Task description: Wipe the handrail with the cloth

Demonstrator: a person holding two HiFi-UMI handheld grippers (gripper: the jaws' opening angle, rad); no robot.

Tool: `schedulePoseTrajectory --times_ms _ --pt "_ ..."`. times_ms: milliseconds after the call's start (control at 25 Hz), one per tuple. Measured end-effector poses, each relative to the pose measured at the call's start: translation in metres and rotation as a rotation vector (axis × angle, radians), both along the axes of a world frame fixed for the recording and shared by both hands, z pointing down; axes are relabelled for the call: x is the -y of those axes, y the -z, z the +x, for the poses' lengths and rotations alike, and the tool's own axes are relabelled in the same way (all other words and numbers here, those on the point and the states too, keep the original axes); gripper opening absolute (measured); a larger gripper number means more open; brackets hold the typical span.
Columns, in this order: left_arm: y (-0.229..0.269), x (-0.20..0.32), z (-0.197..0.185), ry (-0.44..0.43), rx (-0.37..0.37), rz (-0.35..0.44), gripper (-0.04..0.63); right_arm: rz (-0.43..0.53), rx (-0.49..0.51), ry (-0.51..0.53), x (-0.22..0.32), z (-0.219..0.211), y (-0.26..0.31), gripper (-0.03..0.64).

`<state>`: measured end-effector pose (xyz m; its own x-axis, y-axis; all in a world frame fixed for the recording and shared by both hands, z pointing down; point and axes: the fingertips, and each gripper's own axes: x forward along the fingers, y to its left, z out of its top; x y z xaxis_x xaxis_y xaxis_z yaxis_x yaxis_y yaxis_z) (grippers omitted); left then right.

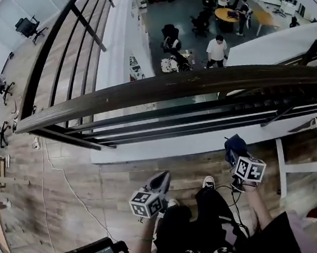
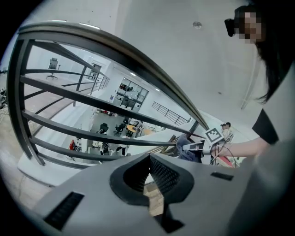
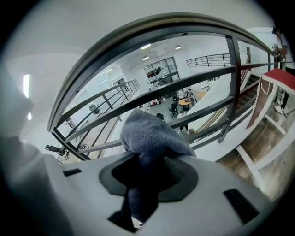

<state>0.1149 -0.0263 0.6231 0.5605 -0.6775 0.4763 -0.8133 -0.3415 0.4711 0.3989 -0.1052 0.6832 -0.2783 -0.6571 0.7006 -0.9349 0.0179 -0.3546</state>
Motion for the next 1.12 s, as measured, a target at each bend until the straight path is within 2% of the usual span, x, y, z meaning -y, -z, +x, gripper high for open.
schedulePoseTrajectory --times_ms 240,520,720,1000,1120 --pt "0.033 -0.076 -0.071 0.015 0.051 0.068 0.002 -0.014 0.061 0.044 -0.102 -0.108 0.024 0.109" --pt "0.035 -0.154 -0.132 -0.003 0.057 0.082 0.002 0.024 0.041 0.107 -0.175 -0.193 0.056 0.109" --pt "0.044 -0.182 -0.141 0.013 0.041 0.091 0.002 0.034 0.051 0.142 -0.204 -0.210 0.068 0.109" --pt "0.072 -0.212 -0.107 0.024 0.032 0.143 0.002 0.047 0.072 0.188 -0.243 -0.200 0.087 0.109" --pt "0.082 -0.223 -0.083 0.045 0.024 0.161 0.002 0.047 0.085 0.206 -0.259 -0.181 0.095 0.109"
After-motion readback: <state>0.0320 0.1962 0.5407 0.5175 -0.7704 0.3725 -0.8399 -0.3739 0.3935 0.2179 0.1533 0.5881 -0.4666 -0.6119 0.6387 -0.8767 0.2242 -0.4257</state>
